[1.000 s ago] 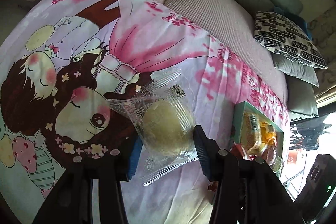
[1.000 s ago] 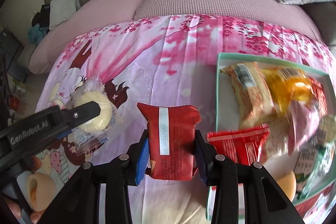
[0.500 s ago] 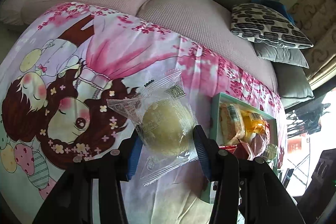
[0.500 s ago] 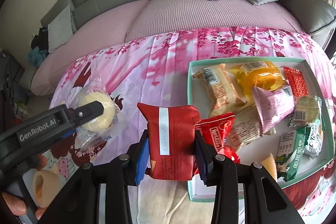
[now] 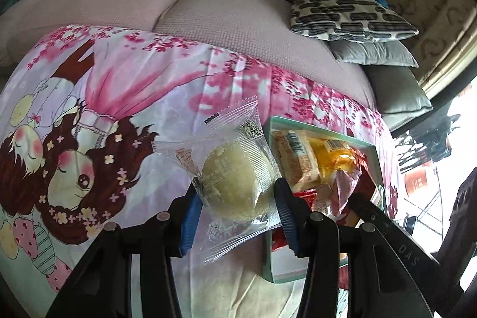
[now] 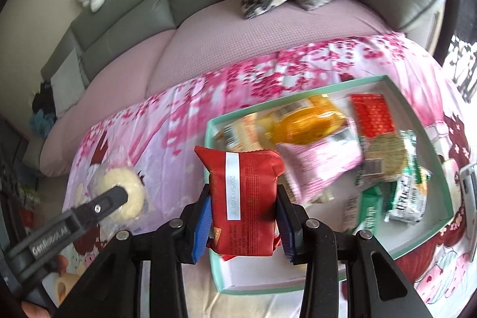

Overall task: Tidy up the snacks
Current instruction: 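Lift both held packs and carry them over the tray, then lower the bun and wafer pack into the tray and open both tools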

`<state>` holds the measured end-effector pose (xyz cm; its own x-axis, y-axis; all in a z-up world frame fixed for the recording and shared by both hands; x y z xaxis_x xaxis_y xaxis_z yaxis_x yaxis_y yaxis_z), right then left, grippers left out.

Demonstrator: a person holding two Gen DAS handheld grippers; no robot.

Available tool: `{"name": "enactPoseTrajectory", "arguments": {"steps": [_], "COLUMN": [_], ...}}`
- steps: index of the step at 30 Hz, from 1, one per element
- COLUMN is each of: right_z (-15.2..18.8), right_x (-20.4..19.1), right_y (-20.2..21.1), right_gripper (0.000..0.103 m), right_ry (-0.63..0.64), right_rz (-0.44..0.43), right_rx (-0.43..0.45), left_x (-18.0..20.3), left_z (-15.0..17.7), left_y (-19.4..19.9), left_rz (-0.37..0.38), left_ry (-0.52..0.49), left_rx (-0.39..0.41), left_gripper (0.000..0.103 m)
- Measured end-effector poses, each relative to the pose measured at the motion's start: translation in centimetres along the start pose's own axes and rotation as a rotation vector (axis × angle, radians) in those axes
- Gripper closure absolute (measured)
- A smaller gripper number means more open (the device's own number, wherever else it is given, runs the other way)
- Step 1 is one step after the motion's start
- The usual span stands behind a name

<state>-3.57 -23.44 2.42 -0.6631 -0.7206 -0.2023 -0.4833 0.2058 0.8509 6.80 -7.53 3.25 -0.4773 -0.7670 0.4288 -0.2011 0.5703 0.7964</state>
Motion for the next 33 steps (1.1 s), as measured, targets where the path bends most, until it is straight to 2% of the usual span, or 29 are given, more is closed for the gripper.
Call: {"name": "enactPoseTrajectory", "arguments": {"steps": [11, 17, 33], "right_z": [-1.7, -2.3, -3.2], "right_x": [7.0, 8.6, 10.7], "right_y": [1.4, 1.3, -1.2], "right_gripper": [0.061, 0.061, 0.061], "right_ry": [-0.172, -0.202, -0.231], "right_rz": [0.062, 0.076, 0.083], "right_rx": [0.05, 0.065, 0.058], "left_x": [7.0, 9.4, 10.9], "left_z": [0.5, 0.6, 0.6], "left_y": [-2.6, -4.5, -8.6], "left_rz": [0.054, 0.064, 0.044], "left_ry": [-0.161, -0.195, -0.213], "left_rx": [-0.048, -0.078, -0.143], "left_gripper": [0.053, 0.053, 0.053]}}
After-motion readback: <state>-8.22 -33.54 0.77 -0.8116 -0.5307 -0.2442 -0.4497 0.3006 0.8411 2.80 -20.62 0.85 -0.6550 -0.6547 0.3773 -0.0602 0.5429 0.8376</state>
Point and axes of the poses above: each gripper's, at about its wrist camera, not at the fingertips, and y roughly against the way its jaws point, x to its right, z to its underside, the point moved 3 cm from there along -y, roughly the way its jaws point, and after that the axes turned 7 degrees about z, right-handed, at the moved point
